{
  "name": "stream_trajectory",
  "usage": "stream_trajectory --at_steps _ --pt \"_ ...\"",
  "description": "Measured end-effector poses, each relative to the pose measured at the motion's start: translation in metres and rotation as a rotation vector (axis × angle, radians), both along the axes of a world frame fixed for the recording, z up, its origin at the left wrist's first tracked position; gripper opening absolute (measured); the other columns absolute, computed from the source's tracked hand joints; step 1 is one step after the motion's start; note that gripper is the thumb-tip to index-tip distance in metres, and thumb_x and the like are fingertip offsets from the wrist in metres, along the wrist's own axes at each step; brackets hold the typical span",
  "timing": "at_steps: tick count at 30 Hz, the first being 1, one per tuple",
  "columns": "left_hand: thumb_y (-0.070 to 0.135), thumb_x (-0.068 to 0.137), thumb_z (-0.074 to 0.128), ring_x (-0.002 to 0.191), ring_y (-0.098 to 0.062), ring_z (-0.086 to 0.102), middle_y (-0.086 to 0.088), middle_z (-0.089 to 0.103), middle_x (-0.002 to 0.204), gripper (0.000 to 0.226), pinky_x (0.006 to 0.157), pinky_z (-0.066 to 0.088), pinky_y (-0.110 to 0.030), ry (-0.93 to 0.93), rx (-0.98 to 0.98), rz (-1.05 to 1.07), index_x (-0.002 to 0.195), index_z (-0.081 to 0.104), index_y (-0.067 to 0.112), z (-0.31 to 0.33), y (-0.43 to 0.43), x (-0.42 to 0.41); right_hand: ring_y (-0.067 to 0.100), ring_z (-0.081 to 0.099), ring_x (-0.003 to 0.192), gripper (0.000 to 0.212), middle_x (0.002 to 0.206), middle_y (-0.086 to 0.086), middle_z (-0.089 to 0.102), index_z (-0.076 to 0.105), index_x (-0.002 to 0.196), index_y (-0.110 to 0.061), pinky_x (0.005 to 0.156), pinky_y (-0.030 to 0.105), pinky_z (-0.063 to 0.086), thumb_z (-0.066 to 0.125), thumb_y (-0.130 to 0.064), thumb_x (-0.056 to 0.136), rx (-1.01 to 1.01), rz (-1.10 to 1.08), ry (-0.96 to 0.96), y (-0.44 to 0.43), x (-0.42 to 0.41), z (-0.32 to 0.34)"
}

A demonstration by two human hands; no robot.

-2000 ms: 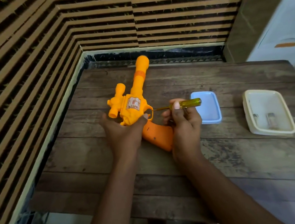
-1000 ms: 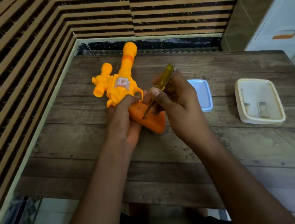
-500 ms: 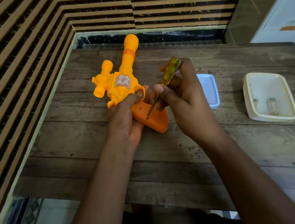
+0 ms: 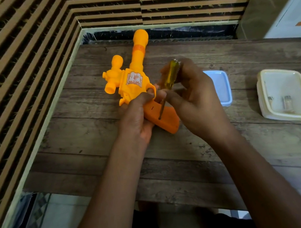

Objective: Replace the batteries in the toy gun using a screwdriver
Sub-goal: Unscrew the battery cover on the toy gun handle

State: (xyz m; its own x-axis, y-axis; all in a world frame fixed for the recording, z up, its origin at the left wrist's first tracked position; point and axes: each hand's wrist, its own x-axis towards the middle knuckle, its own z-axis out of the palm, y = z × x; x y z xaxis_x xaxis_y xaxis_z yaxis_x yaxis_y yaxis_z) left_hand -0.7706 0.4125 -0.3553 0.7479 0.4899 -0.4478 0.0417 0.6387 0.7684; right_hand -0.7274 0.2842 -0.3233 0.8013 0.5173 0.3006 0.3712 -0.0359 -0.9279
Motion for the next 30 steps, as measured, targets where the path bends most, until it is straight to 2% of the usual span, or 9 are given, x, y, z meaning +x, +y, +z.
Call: stream_trajectory --at_steps 4,8,11,13,16,20,25,29,30 --pt "-0.005 0.096 0.056 0.107 -0.034 0.072 -0.021 0.076 0.12 0.024 0.107 0.052 -0.059 -0.049 -0.026 -0.01 0.111 0.072 0.003 -0.003 -0.004 0.002 0.043 0.067 0.083 0.072 0.089 0.027 0.063 0.043 0.142 -0.015 0.076 0.056 0.058 0.065 0.018 0.082 0.117 0.103 -0.036 0.002 -0.006 0.008" --pt "0.001 0.099 0.058 0.115 -0.043 0.061 -0.028 0.071 0.128 0.027 0.111 0.044 -0.068 -0.069 -0.047 0.007 0.124 0.068 0.001 -0.004 -0.002 0.003 0.031 0.073 0.089 0.055 0.097 0.014 0.069 0.056 0.125 -0.013 0.08 0.051 0.061 0.065 0.021 0.082 0.1 0.119 -0.111 -0.002 -0.007 0.007" --pt "0.001 0.096 0.06 0.101 -0.036 0.07 -0.02 0.076 0.11 0.024 0.087 0.064 -0.048 -0.051 -0.034 -0.009 0.118 0.068 0.002 -0.005 0.0 -0.003 0.022 0.075 0.098 0.05 0.107 0.009 0.073 0.063 0.122 -0.011 0.084 0.046 0.062 0.072 0.017 0.082 0.106 0.102 -0.134 -0.004 -0.009 0.01" --pt "0.003 0.085 0.066 0.097 -0.029 0.072 -0.014 0.077 0.101 0.027 0.072 0.065 -0.035 -0.074 -0.01 -0.043 0.111 0.068 0.006 -0.002 -0.001 -0.009 0.021 0.071 0.103 0.04 0.111 0.005 0.072 0.069 0.119 -0.007 0.083 0.042 0.061 0.08 0.007 0.082 0.114 0.073 -0.218 -0.003 -0.01 0.011" --pt "0.017 0.048 0.077 0.105 -0.032 0.072 -0.016 0.075 0.111 0.059 0.086 0.063 -0.046 -0.113 0.006 -0.048 0.107 0.07 0.009 0.005 -0.004 -0.013 0.021 0.069 0.093 0.024 0.1 0.008 0.071 0.075 0.107 -0.002 0.077 0.035 0.056 0.081 0.006 0.084 0.135 0.032 -0.312 -0.001 -0.009 0.011" --pt "0.015 0.056 0.087 0.112 -0.035 0.072 -0.022 0.072 0.122 0.063 0.105 0.053 -0.063 -0.085 0.027 -0.025 0.117 0.069 0.009 0.007 -0.006 -0.01 0.019 0.072 0.093 0.025 0.098 0.01 0.075 0.076 0.112 0.001 0.081 0.035 0.058 0.076 0.007 0.088 0.133 0.107 -0.293 -0.003 -0.01 0.011" --pt "0.011 0.094 0.069 0.124 -0.041 0.068 -0.024 0.07 0.132 0.043 0.105 0.052 -0.066 -0.043 -0.006 -0.021 0.136 0.063 0.003 0.001 -0.003 -0.005 0.028 0.073 0.1 0.033 0.101 0.016 0.075 0.071 0.12 -0.001 0.087 0.054 0.058 0.069 0.014 0.091 0.176 0.191 -0.159 -0.003 -0.01 0.011" --pt "0.011 0.053 0.078 0.102 -0.038 0.071 -0.02 0.077 0.105 0.064 0.086 0.061 -0.046 -0.035 -0.003 -0.043 0.116 0.067 0.001 0.008 -0.004 -0.009 0.033 0.066 0.097 0.029 0.098 0.02 0.064 0.074 0.112 -0.002 0.082 0.052 0.055 0.075 0.011 0.086 0.179 0.119 -0.169 -0.001 -0.009 0.012" --pt "0.014 0.048 0.078 0.105 -0.041 0.07 -0.024 0.075 0.111 0.071 0.087 0.06 -0.048 -0.048 0.008 -0.049 0.116 0.066 0.001 0.008 -0.004 -0.01 0.033 0.065 0.095 0.028 0.097 0.021 0.062 0.075 0.111 -0.002 0.079 0.051 0.054 0.077 0.009 0.086 0.175 0.097 -0.176 -0.001 -0.009 0.011"
